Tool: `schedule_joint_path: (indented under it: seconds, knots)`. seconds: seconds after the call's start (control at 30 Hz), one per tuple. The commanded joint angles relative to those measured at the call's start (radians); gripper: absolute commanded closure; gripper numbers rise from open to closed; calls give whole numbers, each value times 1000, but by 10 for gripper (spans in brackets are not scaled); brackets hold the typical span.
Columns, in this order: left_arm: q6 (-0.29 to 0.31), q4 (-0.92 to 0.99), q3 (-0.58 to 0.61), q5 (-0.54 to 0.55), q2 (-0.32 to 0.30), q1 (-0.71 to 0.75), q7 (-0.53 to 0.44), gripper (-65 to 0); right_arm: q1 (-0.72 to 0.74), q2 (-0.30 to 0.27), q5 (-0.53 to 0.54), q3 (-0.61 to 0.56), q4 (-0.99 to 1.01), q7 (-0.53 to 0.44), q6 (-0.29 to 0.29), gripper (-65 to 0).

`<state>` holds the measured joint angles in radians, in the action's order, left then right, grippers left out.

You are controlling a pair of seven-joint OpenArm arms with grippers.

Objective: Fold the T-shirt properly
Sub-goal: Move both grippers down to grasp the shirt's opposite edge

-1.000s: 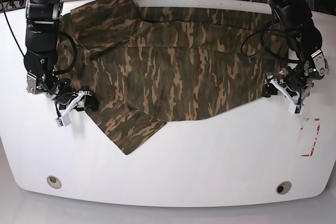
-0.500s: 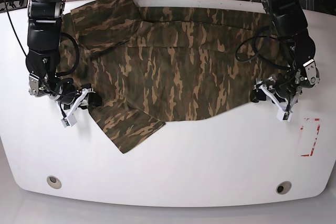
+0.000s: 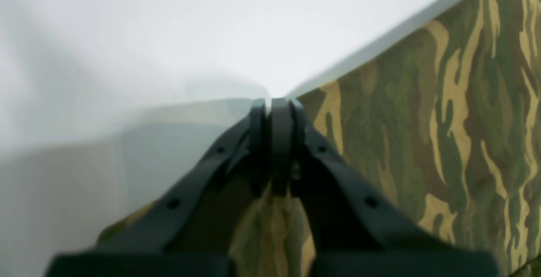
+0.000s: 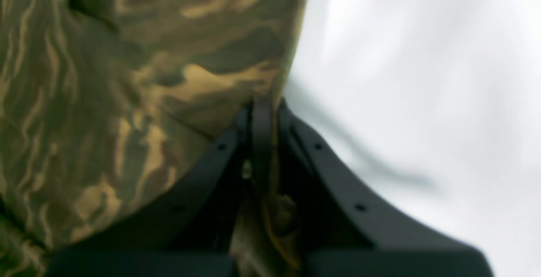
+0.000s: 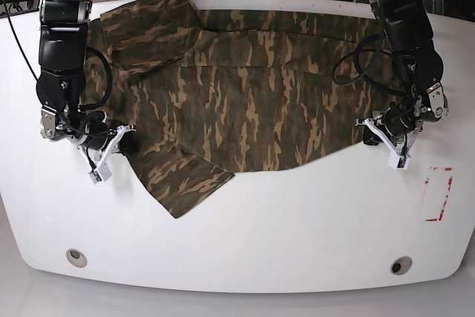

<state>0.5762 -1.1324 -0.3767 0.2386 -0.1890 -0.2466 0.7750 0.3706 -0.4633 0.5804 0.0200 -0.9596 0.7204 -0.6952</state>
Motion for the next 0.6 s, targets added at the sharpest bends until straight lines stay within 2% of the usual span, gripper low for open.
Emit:
schedule_joint_path:
  seconds: [0.0, 0.33, 0.57]
  knots:
    - [3, -68, -6, -5, -7, -20, 13, 0, 29, -21, 20, 5, -81, 28, -3, 0]
    - [5, -305, -6, -5, -4, 37, 18, 0, -3, -25, 20, 13, -364, 218, -3, 0]
    - [5, -351, -5, -5, -4, 72, 24, 0, -84, -41, 20, 13, -576, 265, -3, 0]
